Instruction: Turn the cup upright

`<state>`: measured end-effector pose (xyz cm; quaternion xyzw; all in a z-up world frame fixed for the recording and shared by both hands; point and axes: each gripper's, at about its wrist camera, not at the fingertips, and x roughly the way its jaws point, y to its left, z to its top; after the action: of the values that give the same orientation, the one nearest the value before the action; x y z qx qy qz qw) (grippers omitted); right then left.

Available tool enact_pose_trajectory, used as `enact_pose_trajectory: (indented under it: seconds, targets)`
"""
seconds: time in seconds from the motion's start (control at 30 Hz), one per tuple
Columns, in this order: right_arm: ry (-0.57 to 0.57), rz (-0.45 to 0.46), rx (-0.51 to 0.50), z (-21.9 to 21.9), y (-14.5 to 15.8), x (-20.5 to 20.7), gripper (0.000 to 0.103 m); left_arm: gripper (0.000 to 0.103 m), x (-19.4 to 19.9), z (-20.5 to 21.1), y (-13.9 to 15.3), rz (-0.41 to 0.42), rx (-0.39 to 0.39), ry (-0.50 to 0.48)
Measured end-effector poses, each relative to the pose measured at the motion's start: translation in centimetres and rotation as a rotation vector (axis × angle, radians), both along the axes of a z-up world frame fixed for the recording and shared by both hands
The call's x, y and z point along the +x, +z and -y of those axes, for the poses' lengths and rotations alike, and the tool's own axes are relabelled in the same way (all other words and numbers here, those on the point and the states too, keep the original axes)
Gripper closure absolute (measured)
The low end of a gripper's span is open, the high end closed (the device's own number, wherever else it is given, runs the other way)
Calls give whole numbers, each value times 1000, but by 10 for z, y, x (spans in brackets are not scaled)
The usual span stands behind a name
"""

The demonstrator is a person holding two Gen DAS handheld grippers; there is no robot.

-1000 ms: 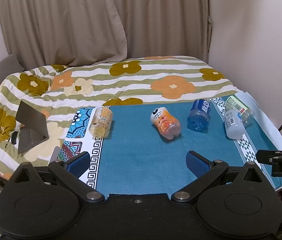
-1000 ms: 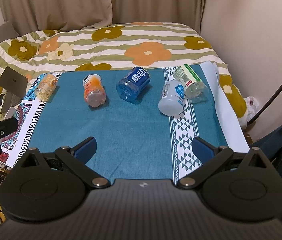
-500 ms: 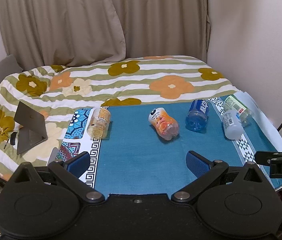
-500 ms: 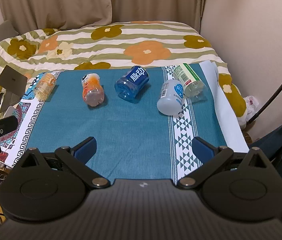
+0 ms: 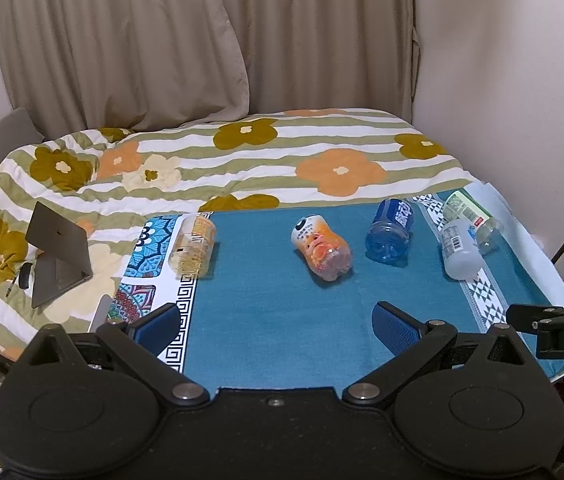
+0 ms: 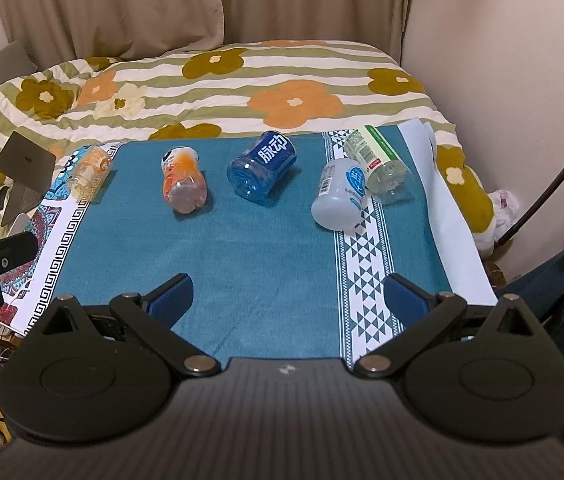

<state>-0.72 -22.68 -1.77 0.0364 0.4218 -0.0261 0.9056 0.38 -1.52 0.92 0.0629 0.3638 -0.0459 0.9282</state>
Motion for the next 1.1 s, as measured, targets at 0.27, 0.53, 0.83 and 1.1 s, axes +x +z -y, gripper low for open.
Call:
enact_pose_trajectory:
  seconds: [0.27, 0.53, 0.83, 1.1]
  targets:
    - [-3, 10, 22, 27, 3, 6, 0, 0, 15, 31, 7, -11, 0, -26]
    - [-10, 68, 51, 65, 3, 21, 0, 0, 51, 67, 10, -9, 3, -81]
    - [-101, 1, 37, 86, -6, 62, 0, 0, 125, 104, -6, -84, 38, -225]
    - [-195, -83, 34, 90, -24, 96, 0, 0, 203, 134, -44, -226, 47, -331]
